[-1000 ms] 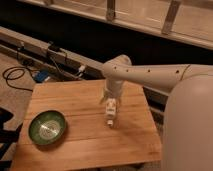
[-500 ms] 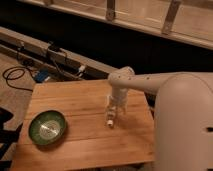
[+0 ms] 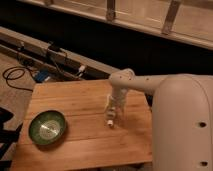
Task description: Place the bottle in the ceramic bowl
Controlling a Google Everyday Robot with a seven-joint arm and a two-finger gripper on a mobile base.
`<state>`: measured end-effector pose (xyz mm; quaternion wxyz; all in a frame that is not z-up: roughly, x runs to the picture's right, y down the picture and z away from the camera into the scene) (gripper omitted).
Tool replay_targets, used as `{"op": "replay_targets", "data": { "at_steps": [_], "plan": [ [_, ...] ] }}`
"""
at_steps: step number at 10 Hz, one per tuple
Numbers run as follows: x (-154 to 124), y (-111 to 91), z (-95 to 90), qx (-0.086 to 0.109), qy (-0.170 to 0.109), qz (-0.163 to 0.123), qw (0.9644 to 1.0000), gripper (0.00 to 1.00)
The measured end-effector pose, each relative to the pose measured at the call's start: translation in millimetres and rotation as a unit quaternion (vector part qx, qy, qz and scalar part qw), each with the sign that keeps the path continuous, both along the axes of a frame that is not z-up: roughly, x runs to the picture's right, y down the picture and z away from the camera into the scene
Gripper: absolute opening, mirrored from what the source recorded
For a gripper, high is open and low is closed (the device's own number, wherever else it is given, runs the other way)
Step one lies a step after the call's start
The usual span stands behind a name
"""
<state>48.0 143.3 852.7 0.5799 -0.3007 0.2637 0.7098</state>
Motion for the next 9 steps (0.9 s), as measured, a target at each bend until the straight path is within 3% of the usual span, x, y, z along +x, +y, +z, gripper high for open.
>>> {"op": "replay_targets", "data": {
  "at_steps": [7, 9],
  "plan": [
    [-36.2, 9.5, 18.6, -0.026, -0.039, 0.003, 0.9989, 0.65],
    [-32.9, 13.3, 21.3, -0.032, -0.036, 0.003, 0.9988, 0.58]
  ]
}}
